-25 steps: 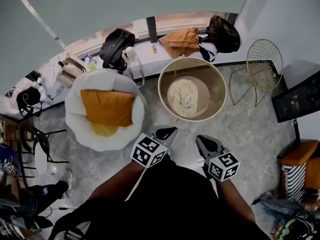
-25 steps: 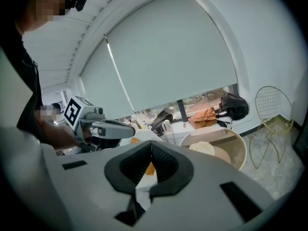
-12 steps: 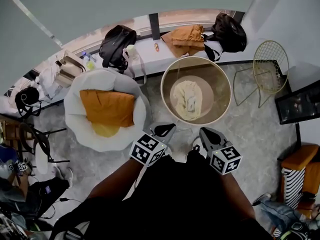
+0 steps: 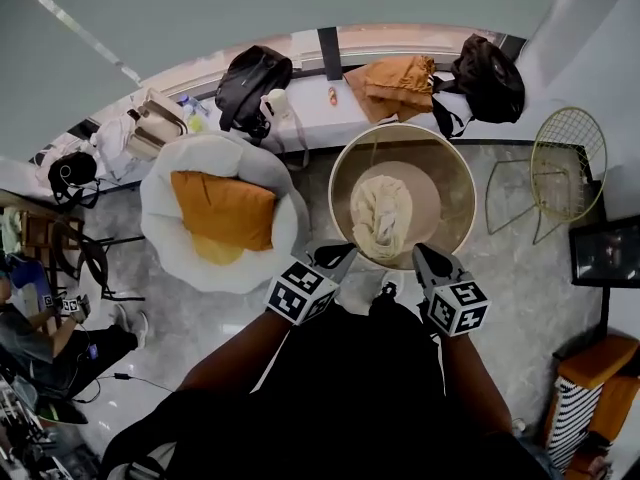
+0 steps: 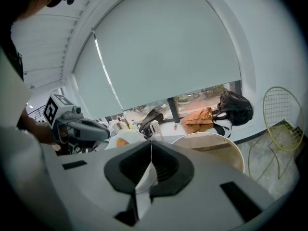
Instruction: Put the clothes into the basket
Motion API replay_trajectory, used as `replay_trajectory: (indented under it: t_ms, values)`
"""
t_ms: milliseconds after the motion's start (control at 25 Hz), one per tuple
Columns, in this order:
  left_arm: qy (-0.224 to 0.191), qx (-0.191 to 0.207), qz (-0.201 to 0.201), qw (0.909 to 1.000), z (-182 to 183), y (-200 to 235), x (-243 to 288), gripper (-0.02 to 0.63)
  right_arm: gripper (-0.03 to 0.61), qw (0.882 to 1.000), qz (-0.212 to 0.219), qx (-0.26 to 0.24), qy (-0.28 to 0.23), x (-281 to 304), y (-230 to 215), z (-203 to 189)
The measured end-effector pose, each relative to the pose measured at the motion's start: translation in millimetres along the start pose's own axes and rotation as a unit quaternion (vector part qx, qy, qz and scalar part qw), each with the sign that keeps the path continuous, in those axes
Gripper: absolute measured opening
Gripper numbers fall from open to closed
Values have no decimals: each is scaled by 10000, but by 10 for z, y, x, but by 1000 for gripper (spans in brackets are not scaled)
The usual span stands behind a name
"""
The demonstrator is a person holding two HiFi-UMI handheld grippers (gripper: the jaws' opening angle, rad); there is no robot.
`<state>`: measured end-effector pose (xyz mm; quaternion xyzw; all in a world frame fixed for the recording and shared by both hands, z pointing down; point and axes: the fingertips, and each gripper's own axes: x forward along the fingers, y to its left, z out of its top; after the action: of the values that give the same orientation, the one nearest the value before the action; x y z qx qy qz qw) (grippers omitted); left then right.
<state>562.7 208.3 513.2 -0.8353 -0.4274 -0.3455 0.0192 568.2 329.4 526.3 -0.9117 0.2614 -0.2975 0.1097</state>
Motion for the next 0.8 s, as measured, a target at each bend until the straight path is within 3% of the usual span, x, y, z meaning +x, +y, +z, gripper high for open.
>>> replay_trajectory:
  t_ms: [440, 800]
  values:
    - [46, -261, 784, 9966, 443, 317, 672, 0, 16, 9972, 398, -116, 627, 472, -998, -87]
    - [567, -342, 586, 9961, 249, 669, 930, 0, 17, 9905, 278, -122, 1340, 1071, -1251, -335]
